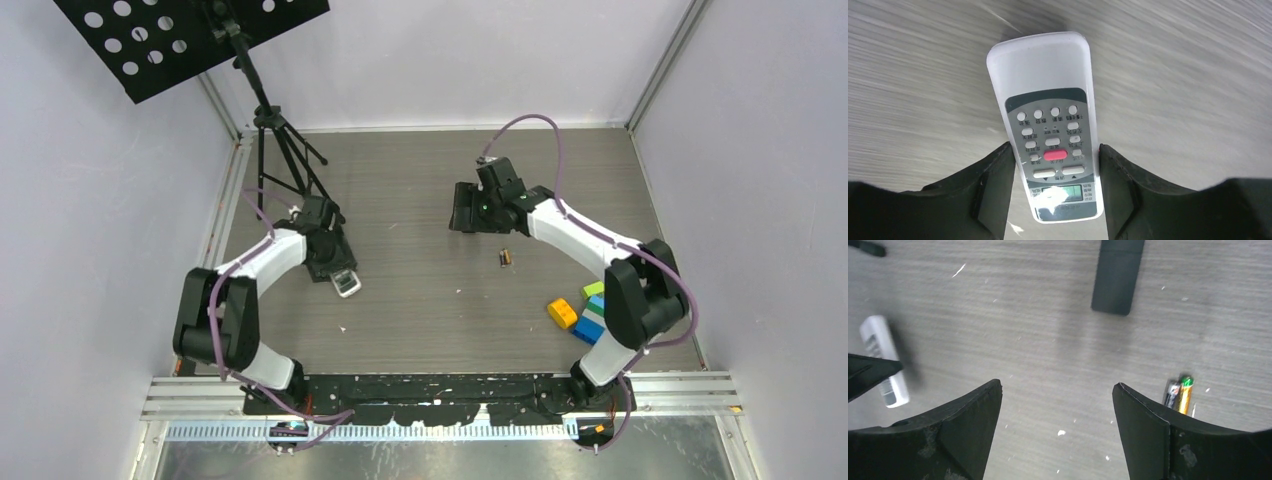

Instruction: Load the batteries into the remote control

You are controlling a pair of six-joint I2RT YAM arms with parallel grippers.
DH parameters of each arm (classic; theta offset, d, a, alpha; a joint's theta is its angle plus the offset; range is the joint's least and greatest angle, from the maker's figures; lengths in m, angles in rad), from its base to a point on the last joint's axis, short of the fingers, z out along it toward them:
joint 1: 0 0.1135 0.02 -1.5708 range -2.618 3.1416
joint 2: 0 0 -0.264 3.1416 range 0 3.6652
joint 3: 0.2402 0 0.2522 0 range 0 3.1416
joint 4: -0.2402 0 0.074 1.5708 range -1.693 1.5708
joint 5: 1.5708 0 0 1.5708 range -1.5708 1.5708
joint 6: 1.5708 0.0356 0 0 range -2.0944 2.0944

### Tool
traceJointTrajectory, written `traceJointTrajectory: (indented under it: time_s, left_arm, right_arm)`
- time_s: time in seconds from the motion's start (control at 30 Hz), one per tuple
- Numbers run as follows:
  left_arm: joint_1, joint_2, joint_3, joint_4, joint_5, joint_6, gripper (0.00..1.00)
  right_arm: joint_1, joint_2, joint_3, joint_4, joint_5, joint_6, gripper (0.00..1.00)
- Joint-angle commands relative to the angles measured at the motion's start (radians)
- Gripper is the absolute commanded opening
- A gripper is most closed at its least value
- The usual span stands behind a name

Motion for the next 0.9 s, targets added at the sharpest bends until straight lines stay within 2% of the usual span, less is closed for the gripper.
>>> traceJointTrajectory:
  time_s: [0.0, 0.07, 0.17, 0.27, 0.37, 0.47, 0.5, 0.6, 0.87]
  left_arm:
    - [-0.047, -0.158, 0.048, -0.029, 0.404, -0.096, 0.24]
    - [-0.05, -0.21, 0.065, 0.013, 0.553, -0.184, 0.23]
    - [-0.051, -0.271, 0.111, 0.058, 0.681, -0.318, 0.21]
    - [-0.051, -0.31, 0.113, 0.189, 0.793, -0.501, 0.21]
    - [-0.053, -0.321, 0.089, 0.38, 0.884, -0.692, 0.21]
    - [-0.07, -0.309, 0.064, 0.651, 0.988, -0.891, 0.19]
    - [-0.078, -0.302, 0.062, 0.756, 1.011, -0.943, 0.18]
    - [-0.1, -0.279, 0.069, 0.935, 1.08, -1.059, 0.15]
    - [-0.184, -0.259, 0.064, 1.273, 1.11, -1.292, 0.12]
  right_arm:
    - [0.002, -0.166, -0.069, 0.074, -0.144, 0.036, 0.87]
    - [0.001, -0.246, -0.139, 0.176, -0.218, 0.077, 0.88]
    - [0.001, -0.361, -0.258, 0.403, -0.322, 0.194, 0.92]
    - [0.001, -0.448, -0.384, 0.619, -0.357, 0.357, 0.96]
    - [0.002, -0.473, -0.458, 0.819, -0.413, 0.53, 0.98]
    - [0.004, -0.452, -0.499, 0.985, -0.452, 0.684, 0.98]
    - [0.004, -0.447, -0.515, 1.043, -0.453, 0.733, 0.98]
    - [0.006, -0.432, -0.557, 1.27, -0.429, 0.853, 0.98]
    - [0.008, -0.356, -0.545, 1.608, -0.455, 0.834, 0.99]
